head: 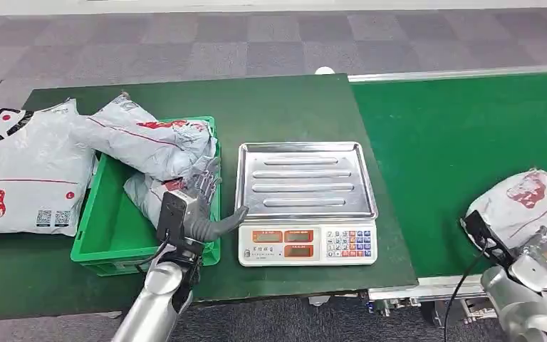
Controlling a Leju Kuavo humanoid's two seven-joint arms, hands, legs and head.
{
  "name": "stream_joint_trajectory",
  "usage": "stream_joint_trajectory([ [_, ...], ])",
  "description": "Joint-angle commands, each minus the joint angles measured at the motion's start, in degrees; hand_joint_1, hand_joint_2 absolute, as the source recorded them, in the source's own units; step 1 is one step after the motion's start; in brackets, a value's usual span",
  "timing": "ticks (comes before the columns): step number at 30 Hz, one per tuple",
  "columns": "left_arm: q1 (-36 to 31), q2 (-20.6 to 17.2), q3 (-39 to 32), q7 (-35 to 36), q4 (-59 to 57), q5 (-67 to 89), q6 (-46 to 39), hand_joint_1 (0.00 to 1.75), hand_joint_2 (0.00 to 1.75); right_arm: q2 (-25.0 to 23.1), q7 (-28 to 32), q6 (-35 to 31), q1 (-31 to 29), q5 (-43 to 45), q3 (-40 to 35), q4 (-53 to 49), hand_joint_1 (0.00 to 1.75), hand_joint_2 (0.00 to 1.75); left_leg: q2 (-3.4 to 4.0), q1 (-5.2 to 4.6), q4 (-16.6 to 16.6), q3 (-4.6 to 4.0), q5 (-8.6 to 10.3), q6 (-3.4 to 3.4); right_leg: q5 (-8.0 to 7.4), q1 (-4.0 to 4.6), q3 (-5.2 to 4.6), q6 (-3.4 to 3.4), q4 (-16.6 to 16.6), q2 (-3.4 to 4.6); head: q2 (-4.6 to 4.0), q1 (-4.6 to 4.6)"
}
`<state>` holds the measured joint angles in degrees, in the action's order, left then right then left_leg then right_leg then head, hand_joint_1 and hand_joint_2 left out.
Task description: Moved the parcel from conveyor to table for the left to box.
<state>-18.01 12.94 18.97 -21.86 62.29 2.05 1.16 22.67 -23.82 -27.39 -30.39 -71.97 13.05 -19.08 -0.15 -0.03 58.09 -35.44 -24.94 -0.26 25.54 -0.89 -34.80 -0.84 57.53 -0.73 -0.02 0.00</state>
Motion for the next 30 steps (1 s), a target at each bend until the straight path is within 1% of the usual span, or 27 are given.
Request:
stream_joint_trajectory([
  [1,-0.3,-0.9,-0.7,0.8,-0.8,0.5,0.7,0.0,1.75,-2.7,-0.2,0.0,-0.7,0.0,4.3,2.8,0.0,1.75,0.1,0.04,-0.1,0.13,-0.03,-0.03,-0.01,0.04,0.11,0.04,-0.1,0.12,0.0,0.0],
  [2,-0.2,-0.9,-0.7,0.9,-0.8,0.6,0.8,0.0,1.75,-2.8,-0.2,-0.1,-0.4,0.0,4.5,2.8,0.0,1.75,0.15,0.06,-0.1,0.25,-0.06,-0.05,-0.01,0.06,0.22,0.07,-0.1,0.19,0.02,0.0],
  [3,-0.2,-0.9,-0.7,0.9,-0.7,0.6,0.9,0.0,1.75,-2.8,-0.2,-0.3,-0.2,0.0,4.6,2.7,0.0,1.75,0.09,0.04,-0.1,0.14,-0.03,-0.03,-0.01,0.04,0.12,0.04,-0.1,0.11,0.02,0.0],
  [4,-0.2,-0.8,-0.7,1.0,-0.6,0.6,0.9,0.0,1.75,-2.8,-0.1,-0.4,0.1,-0.1,4.7,2.6,0.0,1.75,0.14,0.06,-0.1,0.24,-0.05,-0.05,-0.01,0.06,0.21,0.06,-0.2,0.17,0.0,0.0],
  [5,-0.2,-0.8,-0.7,1.0,-0.6,0.6,1.0,0.0,1.75,-2.8,-0.1,-0.4,0.1,-0.1,4.8,2.5,0.0,1.75,0.1,0.05,-0.1,0.15,-0.04,-0.03,-0.01,0.05,0.14,0.05,-0.1,0.12,0.02,0.0],
  [6,-0.2,-0.8,-0.8,1.1,-0.5,0.7,1.0,0.0,1.75,-2.8,-0.1,-0.5,0.2,-0.3,4.8,2.4,0.0,1.75,0.15,0.06,-0.1,0.29,-0.06,-0.05,-0.01,0.06,0.27,0.07,-0.2,0.19,0.02,0.0],
  [8,-0.1,-0.7,-0.9,1.2,-0.4,0.8,1.1,0.0,1.75,-2.7,0.1,-0.4,0.4,-0.5,5.5,2.2,0.0,1.75,0.1,0.04,-0.1,0.17,-0.05,-0.03,0.0,0.04,0.15,0.04,-0.1,0.13,0.0,0.0],
  [9,-0.2,-0.7,-0.9,1.3,-0.4,0.8,1.2,0.0,1.75,-2.7,0.1,-0.4,0.4,-0.9,5.7,2.2,0.0,1.75,0.15,0.05,-0.1,0.3,-0.06,-0.05,-0.01,0.05,0.27,0.07,-0.2,0.19,0.02,0.0],
  [10,-0.2,-0.7,-0.9,1.3,-0.4,0.9,1.3,0.0,1.75,-2.7,0.2,-0.3,0.5,-0.8,5.9,2.2,0.0,1.75,0.12,0.06,-0.1,0.23,-0.06,-0.03,-0.01,0.06,0.22,0.05,-0.1,0.16,0.02,0.0],
  [11,-0.2,-0.7,-1.0,1.3,-0.5,0.9,1.3,0.0,1.75,-2.7,0.4,-0.3,0.6,-0.8,6.3,2.1,0.0,1.75,0.11,0.04,-0.1,0.16,-0.04,-0.03,-0.01,0.04,0.15,0.04,-0.1,0.13,0.0,0.0],
  [12,-0.2,-0.7,-1.0,1.4,-0.6,0.9,1.3,0.0,1.75,-2.9,1.3,0.3,0.7,0.3,7.5,2.1,0.0,1.75,0.18,0.06,-0.1,0.28,-0.07,-0.04,-0.02,0.07,0.25,0.07,-0.2,0.22,0.0,0.0],
  [13,-0.4,-0.8,-0.9,1.3,-1.0,1.0,1.5,0.0,1.75,-3.2,3.4,1.8,0.6,2.9,10.0,2.1,0.0,1.75,0.13,0.05,-0.1,0.2,-0.06,-0.03,-0.01,0.05,0.18,0.05,-0.1,0.16,0.0,0.0],
  [14,-0.7,-0.9,-0.8,1.3,-1.5,1.0,1.7,0.0,1.75,-3.5,6.3,5.0,0.2,7.3,13.9,2.4,0.0,1.75,0.11,0.05,-0.1,0.18,-0.05,-0.02,0.0,0.05,0.16,0.05,-0.1,0.13,0.0,0.0],
  [15,-1.0,-1.0,-0.8,1.2,-1.9,1.0,1.8,0.0,1.75,-3.5,8.0,7.7,-0.1,10.0,16.3,2.6,0.0,1.75,0.09,0.04,-0.1,0.13,-0.04,-0.02,-0.01,0.04,0.12,0.03,-0.1,0.1,0.0,0.0],
  [16,-1.4,-1.1,-0.8,1.1,-2.5,0.9,2.0,0.0,1.75,-3.1,9.4,11.4,-0.4,12.7,18.6,2.9,0.0,1.75,0.13,0.04,-0.1,0.26,-0.04,-0.03,-0.02,0.04,0.23,0.06,-0.2,0.17,0.0,0.0],
  [17,-1.6,-1.2,-0.8,1.0,-2.8,0.9,2.1,0.0,1.75,-2.6,9.5,13.3,-0.5,13.0,19.0,3.1,0.0,1.75,0.09,0.04,-0.1,0.17,-0.04,-0.03,0.0,0.04,0.15,0.05,-0.1,0.11,0.0,0.0],
  [18,-1.9,-1.2,-0.8,0.9,-3.1,0.8,2.2,0.0,1.75,-2.1,8.9,16.5,-1.0,13.3,19.3,3.5,0.0,1.75,0.1,0.05,-0.1,0.25,-0.04,-0.04,-0.01,0.05,0.24,0.06,-0.2,0.13,0.02,0.0],
  [19,-1.9,-1.3,-0.9,0.8,-3.2,0.7,2.2,0.0,1.75,-2.0,9.1,17.6,-1.3,14.0,20.0,3.5,0.0,1.75,0.08,0.03,-0.1,0.19,-0.04,-0.03,0.0,0.03,0.17,0.05,-0.1,0.11,0.0,0.0],
  [21,-2.0,-1.3,-1.0,0.6,-3.2,0.6,2.3,0.0,1.75,-1.4,8.7,23.1,-2.4,14.0,20.3,4.2,0.0,1.75,0.14,0.03,-0.1,0.24,-0.04,-0.02,-0.02,0.03,0.21,0.05,-0.1,0.18,0.02,0.0],
  [22,-2.1,-1.3,-1.0,0.6,-3.2,0.6,2.4,0.0,1.75,-1.4,8.7,24.1,-2.6,14.1,20.3,4.4,0.0,1.75,0.13,0.03,-0.1,0.18,-0.04,-0.01,-0.02,0.04,0.15,0.04,-0.1,0.17,0.0,0.0],
  [27,-2.1,-1.3,-1.0,0.6,-3.2,0.6,2.4,0.0,1.75,-1.6,8.6,24.1,-2.6,14.0,20.3,4.4,0.0,1.75,0.27,0.07,-0.1,0.32,-0.08,0.0,-0.06,0.08,0.24,0.06,-0.2,0.28,0.0,0.0],
  [30,-2.1,-1.3,-1.0,0.6,-3.2,0.6,2.4,0.0,1.75,-1.6,8.6,24.1,-2.6,14.0,20.3,4.4,0.0,1.75,0.24,0.05,0.0,0.25,-0.1,0.04,-0.02,0.06,0.21,0.02,-0.1,0.24,0.0,0.0],
])
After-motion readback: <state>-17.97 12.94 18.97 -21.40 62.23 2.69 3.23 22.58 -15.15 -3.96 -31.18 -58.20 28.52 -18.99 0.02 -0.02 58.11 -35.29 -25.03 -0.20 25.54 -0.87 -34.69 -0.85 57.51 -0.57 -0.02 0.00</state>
